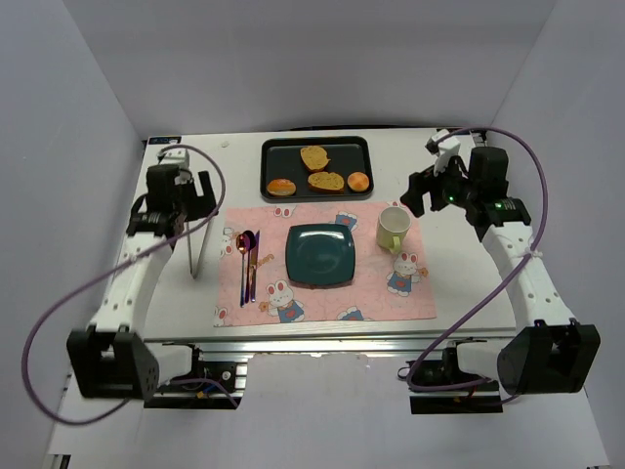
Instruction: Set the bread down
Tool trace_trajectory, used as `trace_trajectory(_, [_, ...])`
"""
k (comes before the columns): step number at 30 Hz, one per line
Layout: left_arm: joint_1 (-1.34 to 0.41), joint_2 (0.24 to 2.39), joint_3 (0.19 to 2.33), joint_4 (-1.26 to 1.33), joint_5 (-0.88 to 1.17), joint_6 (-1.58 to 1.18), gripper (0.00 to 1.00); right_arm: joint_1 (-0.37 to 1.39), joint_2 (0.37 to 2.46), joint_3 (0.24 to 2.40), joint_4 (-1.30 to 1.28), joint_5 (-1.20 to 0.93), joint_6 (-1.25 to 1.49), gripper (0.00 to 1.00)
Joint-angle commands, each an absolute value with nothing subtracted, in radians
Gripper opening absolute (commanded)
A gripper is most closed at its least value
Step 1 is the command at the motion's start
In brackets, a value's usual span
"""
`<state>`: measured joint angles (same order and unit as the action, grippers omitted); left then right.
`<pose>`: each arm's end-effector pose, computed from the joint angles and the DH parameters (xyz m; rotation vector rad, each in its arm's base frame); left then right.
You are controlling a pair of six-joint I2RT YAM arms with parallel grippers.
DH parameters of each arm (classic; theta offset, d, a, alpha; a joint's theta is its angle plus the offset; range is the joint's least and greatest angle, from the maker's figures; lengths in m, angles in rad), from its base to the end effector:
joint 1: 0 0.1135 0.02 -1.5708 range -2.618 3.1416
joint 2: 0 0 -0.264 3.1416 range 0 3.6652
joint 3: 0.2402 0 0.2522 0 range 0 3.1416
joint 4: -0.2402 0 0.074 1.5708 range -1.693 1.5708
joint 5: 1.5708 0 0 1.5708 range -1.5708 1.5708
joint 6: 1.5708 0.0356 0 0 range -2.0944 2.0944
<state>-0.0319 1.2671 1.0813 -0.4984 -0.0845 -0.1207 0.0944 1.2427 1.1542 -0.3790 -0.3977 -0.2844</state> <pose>0.2777 -0.0059 0.3099 -0.1451 2.2474 0.0134 0.2770 0.0401 0.3534 -0.6186 1.9130 0.2838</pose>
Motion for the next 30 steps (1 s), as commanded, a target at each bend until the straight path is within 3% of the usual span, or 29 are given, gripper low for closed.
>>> trace_trajectory(1, [-0.015,1.151,0.922,-0.426,-0.178,-0.215,0.98,0.016,1.190,1.135,-0.380,-0.715,-0.415,0.83])
trace_trajectory(2, [-0.002,1.141,0.899,-0.448,-0.172,-0.207,0.95,0.011,1.189,1.115,-0.388,-0.876,-0.493,0.62])
trace_trajectory(4, [0.002,1.155,0.894,-0.480,-0.147,-0.184,0.73,0.011,1.198,1.111,-0.403,-0.974,-0.521,0.32])
trace_trajectory(5, [0.033,1.167,0.896,-0.501,-0.132,-0.152,0.56,0.011,1.207,1.108,-0.408,-1.050,-0.537,0.20])
trace_trajectory(6, [0.037,1.181,0.902,-0.520,-0.132,-0.138,0.20,0.011,1.213,1.098,-0.413,-1.078,-0.561,0.07])
trace_trajectory(7, [0.046,1.215,0.916,-0.552,-0.136,-0.114,0.11,0.012,1.219,1.098,-0.419,-1.100,-0.574,0.07])
trace_trajectory(8, [0.049,1.232,0.923,-0.566,-0.144,-0.103,0.11,0.012,1.233,1.100,-0.431,-1.123,-0.586,0.09])
trace_trajectory(9, [0.049,1.248,0.931,-0.574,-0.144,-0.094,0.22,0.012,1.241,1.104,-0.442,-1.130,-0.587,0.36])
trace_trajectory(12, [0.058,1.319,0.962,-0.592,-0.138,-0.081,0.78,0.011,1.287,1.132,-0.501,-1.129,-0.627,0.85])
trace_trajectory(13, [0.061,1.342,0.971,-0.595,-0.134,-0.072,0.81,0.011,1.298,1.153,-0.562,-1.129,-0.652,0.89])
trace_trajectory(18, [0.061,1.567,1.026,-0.575,-0.086,0.000,0.83,0.011,1.293,1.126,-0.554,-1.108,-0.689,0.89])
trace_trajectory(24, [0.063,1.658,1.029,-0.471,-0.049,0.090,0.81,0.011,1.287,1.103,-0.535,-1.098,-0.687,0.90])
trace_trajectory(30, [0.103,1.741,1.026,-0.431,0.021,0.112,0.71,0.012,1.290,1.112,-0.537,-1.088,-0.684,0.89])
